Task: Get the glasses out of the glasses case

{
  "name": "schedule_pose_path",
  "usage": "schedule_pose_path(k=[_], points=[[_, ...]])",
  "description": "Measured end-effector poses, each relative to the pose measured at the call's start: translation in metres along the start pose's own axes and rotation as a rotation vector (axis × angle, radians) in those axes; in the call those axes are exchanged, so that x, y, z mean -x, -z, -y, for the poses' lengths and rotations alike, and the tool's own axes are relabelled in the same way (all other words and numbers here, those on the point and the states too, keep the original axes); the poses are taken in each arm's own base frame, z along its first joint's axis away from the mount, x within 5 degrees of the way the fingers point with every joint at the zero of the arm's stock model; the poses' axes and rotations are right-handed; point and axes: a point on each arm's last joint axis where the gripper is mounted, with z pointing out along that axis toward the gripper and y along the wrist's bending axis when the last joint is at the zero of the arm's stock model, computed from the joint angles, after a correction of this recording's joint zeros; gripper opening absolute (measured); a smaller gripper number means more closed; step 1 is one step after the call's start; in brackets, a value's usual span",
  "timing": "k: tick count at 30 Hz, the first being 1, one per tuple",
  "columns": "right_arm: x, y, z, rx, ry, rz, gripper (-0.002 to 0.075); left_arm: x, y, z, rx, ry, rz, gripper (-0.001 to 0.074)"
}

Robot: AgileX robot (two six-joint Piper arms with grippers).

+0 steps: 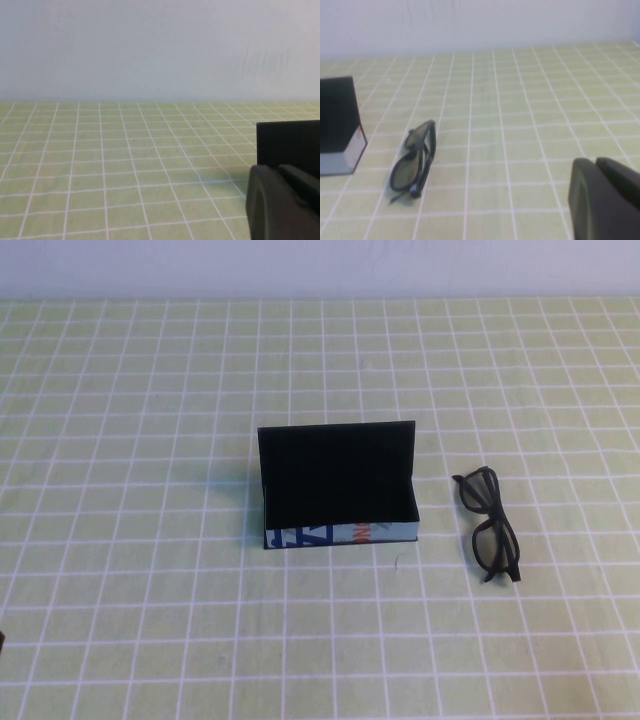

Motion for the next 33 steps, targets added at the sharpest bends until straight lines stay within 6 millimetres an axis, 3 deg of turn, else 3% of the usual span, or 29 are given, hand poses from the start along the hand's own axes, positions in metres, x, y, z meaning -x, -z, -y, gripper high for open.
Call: schedule_pose_path(k=[6, 27, 33], points=[[-0.014, 0.001, -0.001, 0.013, -0.001, -0.142, -0.0016, 0.0, 0.0, 0.0, 0.0, 0.0, 0.0, -0.0004], [-0.015, 0.001, -0.001, 0.013, -0.001, -0.149, -0.0017, 0.0, 0.0, 0.0, 0.0, -0.005, 0.0, -0.0004], [-0.015, 0.001, -0.001, 0.013, -0.001, -0.149, -0.0017, 0.001, 0.0, -0.007, 0.073, -0.128, 0.008, -0.0004]])
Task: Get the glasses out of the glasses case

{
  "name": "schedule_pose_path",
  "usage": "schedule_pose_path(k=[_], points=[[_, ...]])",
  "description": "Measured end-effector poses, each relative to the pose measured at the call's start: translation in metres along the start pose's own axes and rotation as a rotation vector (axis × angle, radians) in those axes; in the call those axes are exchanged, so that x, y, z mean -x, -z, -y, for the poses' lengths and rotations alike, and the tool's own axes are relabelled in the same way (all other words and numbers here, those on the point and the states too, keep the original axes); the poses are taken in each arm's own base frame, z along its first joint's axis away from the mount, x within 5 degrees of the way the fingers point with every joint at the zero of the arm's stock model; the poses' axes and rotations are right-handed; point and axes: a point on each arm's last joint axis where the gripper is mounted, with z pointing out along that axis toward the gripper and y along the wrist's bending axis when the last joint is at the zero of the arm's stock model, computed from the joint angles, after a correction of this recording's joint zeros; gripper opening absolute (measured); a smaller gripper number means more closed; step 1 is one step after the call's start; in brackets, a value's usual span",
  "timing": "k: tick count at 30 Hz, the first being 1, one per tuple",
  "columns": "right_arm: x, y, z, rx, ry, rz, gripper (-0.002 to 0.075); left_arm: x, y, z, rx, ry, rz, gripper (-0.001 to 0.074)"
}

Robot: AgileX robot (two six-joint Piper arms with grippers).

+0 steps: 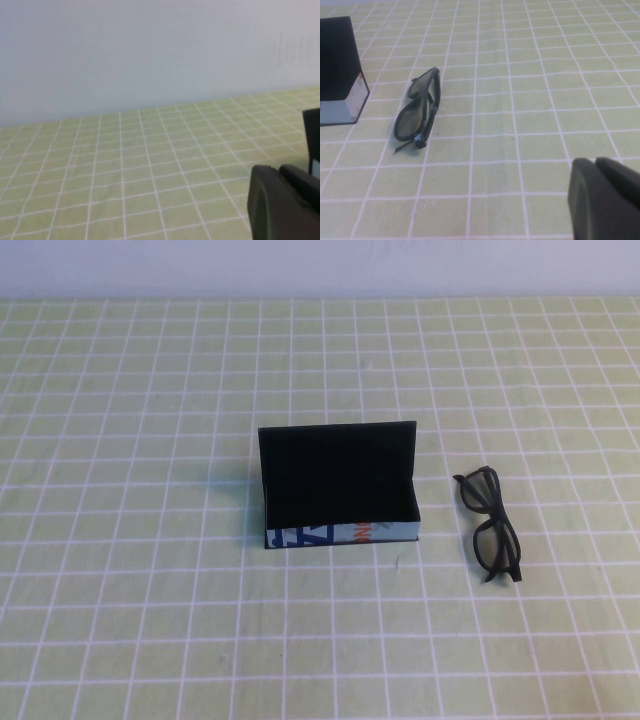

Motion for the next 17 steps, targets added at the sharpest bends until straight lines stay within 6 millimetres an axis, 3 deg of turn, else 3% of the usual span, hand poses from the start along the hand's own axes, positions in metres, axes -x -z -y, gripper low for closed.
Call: schedule_pose_path(k=[4, 10, 17], points=[[0.0, 0.0, 0.0, 0.0, 0.0, 0.0, -0.0017, -0.005, 0.0, -0.001, 0.012, -0.091, -0.054, -0.0004], [0.0, 0.0, 0.0, 0.0, 0.0, 0.0, -0.0017, -0.027, 0.004, -0.004, 0.035, -0.025, -0.304, -0.0004], [0.0, 0.0, 0.0, 0.0, 0.0, 0.0, -0.0017, -0.028, 0.005, -0.006, 0.057, -0.021, -0.324, -0.0004]])
